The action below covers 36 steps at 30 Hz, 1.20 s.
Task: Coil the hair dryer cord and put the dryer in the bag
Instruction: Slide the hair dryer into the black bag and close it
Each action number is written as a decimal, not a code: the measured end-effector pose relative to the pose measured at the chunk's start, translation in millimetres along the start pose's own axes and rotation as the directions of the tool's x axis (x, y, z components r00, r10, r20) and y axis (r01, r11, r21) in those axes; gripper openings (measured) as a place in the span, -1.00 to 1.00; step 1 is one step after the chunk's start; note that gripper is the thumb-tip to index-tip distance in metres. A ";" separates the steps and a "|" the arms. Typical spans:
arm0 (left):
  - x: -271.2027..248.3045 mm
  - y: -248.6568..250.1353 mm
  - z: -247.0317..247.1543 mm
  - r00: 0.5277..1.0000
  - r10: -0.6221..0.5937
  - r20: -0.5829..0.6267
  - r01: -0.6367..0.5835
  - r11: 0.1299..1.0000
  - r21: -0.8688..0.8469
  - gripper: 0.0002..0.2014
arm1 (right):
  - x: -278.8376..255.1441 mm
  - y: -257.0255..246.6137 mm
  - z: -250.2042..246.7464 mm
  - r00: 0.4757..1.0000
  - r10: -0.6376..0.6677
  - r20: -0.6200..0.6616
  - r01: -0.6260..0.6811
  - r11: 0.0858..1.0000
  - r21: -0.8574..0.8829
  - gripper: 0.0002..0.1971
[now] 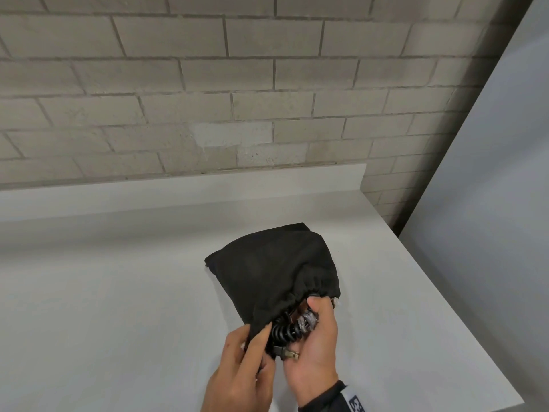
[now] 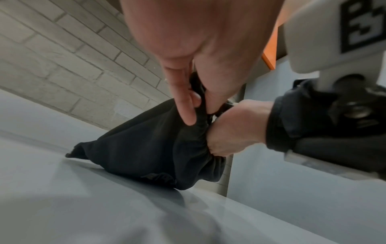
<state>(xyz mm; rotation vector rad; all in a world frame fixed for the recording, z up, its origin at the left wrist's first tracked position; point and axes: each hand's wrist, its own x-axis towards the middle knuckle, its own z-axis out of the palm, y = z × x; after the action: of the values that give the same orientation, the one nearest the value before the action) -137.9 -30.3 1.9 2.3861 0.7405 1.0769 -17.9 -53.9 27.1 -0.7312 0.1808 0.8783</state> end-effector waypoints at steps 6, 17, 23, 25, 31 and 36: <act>-2.8 1.6 1.7 0.996 0.058 0.074 -0.052 0.996 -0.071 -0.51 | 6.8 13.6 -3.2 0.994 -0.104 -0.045 0.096 0.983 -0.159 -0.47; 3.9 -40.9 -5.7 0.983 -0.181 -0.025 0.170 0.956 -0.240 -0.43 | 3.2 8.7 -38.6 0.969 0.039 0.246 0.197 0.484 -0.852 -0.80; -2.4 -44.2 -1.2 0.985 -0.134 0.107 0.156 0.956 -0.246 -0.40 | -0.7 9.8 -32.4 0.993 -0.030 0.115 0.106 0.660 -0.743 -0.91; -5.0 -44.5 -0.3 0.977 -0.110 0.185 0.154 0.959 -0.239 -0.40 | 0.5 11.8 -31.3 0.995 -0.089 0.037 0.091 0.725 -0.682 -0.93; -4.5 -37.2 -8.4 0.914 -0.029 0.404 0.162 0.940 -0.299 -0.54 | 4.8 28.2 -31.1 0.966 -0.242 -0.095 0.151 0.820 -0.552 -0.81; -3.6 -42.9 -14.7 0.876 -0.055 0.479 0.212 0.936 -0.281 -0.58 | 11.2 32.3 -42.2 0.969 -0.239 -0.066 0.136 0.732 -0.668 -0.80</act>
<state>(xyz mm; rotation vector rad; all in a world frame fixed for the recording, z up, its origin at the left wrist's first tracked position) -164.0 2.7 -15.4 2.1399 0.4996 0.4829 -28.9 -60.8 -25.6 -1.4629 -0.0895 0.6818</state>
